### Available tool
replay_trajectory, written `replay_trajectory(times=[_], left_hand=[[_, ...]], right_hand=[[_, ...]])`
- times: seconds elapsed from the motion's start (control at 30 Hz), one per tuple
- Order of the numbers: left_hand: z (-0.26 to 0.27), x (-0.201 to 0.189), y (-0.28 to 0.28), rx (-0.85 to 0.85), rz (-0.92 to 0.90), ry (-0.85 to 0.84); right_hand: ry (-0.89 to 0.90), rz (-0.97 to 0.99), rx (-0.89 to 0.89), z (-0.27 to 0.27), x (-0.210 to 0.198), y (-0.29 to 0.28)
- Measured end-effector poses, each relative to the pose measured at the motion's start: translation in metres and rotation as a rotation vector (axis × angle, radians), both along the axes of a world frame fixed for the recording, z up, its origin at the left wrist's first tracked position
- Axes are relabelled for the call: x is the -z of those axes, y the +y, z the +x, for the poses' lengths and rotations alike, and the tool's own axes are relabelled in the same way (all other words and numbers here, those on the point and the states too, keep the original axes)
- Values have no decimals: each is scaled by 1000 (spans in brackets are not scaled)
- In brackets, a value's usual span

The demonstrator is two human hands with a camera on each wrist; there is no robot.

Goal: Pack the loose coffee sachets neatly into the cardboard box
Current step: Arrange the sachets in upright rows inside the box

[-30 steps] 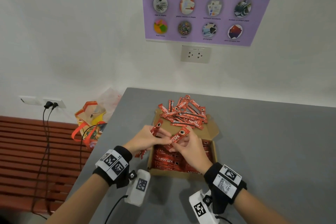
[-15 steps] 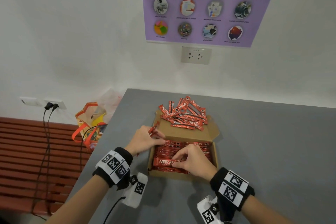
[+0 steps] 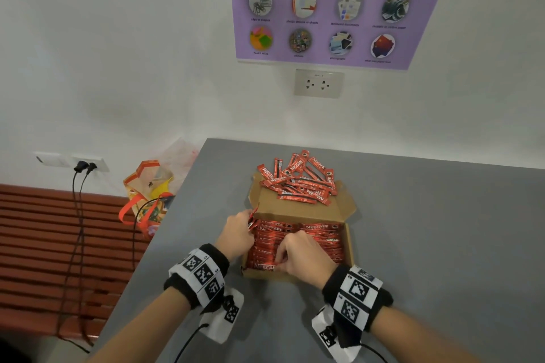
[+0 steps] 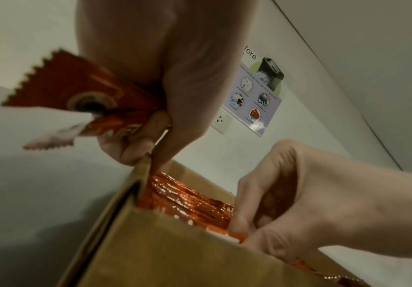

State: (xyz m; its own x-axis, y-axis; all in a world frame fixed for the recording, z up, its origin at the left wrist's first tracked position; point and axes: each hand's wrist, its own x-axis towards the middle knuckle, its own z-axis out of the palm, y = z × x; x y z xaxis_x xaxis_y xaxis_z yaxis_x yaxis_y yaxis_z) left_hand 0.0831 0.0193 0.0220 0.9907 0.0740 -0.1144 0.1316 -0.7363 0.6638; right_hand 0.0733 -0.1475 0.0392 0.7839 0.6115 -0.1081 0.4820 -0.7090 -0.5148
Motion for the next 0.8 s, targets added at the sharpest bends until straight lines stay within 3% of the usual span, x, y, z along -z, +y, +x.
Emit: replay_trajectory(times=[0.33,0.8], left_hand=[[0,-2,-2,14,26,21],[2,2,0,39,36,41]], right_hand=[[165,-31,-39,9,-5,2],[188,-104,-97,13,-9,14]])
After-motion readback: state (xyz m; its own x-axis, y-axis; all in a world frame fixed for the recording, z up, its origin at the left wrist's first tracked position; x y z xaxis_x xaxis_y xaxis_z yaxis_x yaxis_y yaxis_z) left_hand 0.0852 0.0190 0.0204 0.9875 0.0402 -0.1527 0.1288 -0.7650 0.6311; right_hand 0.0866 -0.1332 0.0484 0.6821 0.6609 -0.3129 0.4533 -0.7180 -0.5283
